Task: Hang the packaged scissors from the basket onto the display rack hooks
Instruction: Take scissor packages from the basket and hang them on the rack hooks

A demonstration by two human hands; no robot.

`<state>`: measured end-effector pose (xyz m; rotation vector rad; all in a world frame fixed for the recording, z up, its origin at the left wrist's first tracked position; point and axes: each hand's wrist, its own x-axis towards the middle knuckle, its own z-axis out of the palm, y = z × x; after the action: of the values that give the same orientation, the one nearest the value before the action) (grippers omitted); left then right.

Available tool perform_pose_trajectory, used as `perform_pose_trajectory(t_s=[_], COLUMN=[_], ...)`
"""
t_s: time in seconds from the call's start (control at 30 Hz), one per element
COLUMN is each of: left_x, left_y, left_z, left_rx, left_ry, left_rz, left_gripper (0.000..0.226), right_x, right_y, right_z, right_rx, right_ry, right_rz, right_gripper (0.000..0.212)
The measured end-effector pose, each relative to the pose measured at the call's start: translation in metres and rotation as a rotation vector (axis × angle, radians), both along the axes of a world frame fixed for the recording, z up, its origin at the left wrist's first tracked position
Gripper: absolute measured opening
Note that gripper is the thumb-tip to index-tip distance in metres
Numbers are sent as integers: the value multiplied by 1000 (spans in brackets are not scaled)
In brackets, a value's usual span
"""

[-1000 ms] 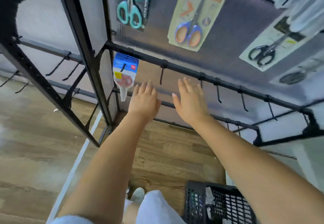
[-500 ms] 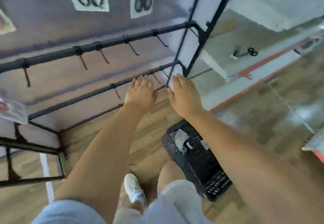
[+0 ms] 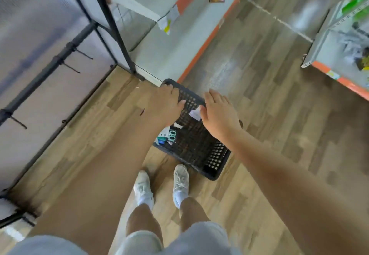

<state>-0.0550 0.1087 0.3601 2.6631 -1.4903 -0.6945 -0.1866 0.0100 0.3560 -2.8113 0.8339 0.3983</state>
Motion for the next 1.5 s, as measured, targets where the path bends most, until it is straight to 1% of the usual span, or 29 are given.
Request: perform_pose_trajectory(t_s=[0.1, 0.2, 0.33, 0.4, 0.47, 0.57, 0.63, 0.77, 0.83, 0.9, 0.97, 1.0, 1.07, 1.13, 1.23, 1.27, 1.33, 1.4, 1.43, 1.5], left_x=[-8, -10, -7, -8, -11, -11, -4, 18, 28, 33, 39, 41, 47, 48, 33, 29, 31, 40, 45, 50], left_y=[-9, -5, 9, 18, 25, 26, 20, 0, -10, -22, -38, -45, -55, -57, -52, -54, -63, -70, -71, -71], left_z=[-45, -103, -201, -248, -290, -352, -396, -475, -507, -535, -562, -574, -598, -618, -629, -629, -633, -637, -638, -631], left_rx=[45, 146, 300, 390, 449, 495, 492, 499, 502, 479, 497, 525, 566, 562, 579, 604, 671, 723, 705, 628], left_ry=[22, 107, 192, 217, 225, 223, 227, 218, 207, 233, 236, 238, 234, 188, 109, 100, 80, 72, 108, 242], left_rz=[-58, -44, -52, -29, -16, -66, -88, -53, -2, 141, 274, 305, 299, 330, 504, 550, 554, 466, 412, 354], left_gripper=[42, 35, 38, 36, 34, 35, 37, 48, 53, 52, 54, 58, 66, 77, 108, 110, 100, 86, 77, 54], right_x=[-13, -23, -34, -42, -47, -46, -41, -21, -9, 0, 10, 14, 22, 26, 33, 35, 38, 41, 42, 41], right_y=[0, 5, 16, 24, 33, 43, 46, 42, 38, 33, 28, 26, 22, 19, 27, 31, 38, 43, 43, 40], right_z=[-44, -101, -189, -234, -277, -342, -384, -461, -494, -521, -545, -557, -580, -605, -631, -637, -643, -642, -641, -639], right_rx=[90, 158, 229, 268, 305, 360, 386, 424, 436, 433, 424, 423, 427, 414, 379, 372, 352, 413, 417, 373], right_ry=[5, 17, 83, 151, 179, 181, 157, 139, 126, 117, 110, 109, 113, 91, 26, 9, -30, -86, -101, -98], right_rz=[-77, -128, -197, -204, -206, -238, -236, -171, -121, -58, 8, 38, 92, 149, 219, 194, 157, 136, 128, 102], right_gripper=[50, 48, 50, 52, 53, 52, 52, 53, 52, 51, 47, 45, 46, 55, 78, 82, 82, 79, 79, 80])
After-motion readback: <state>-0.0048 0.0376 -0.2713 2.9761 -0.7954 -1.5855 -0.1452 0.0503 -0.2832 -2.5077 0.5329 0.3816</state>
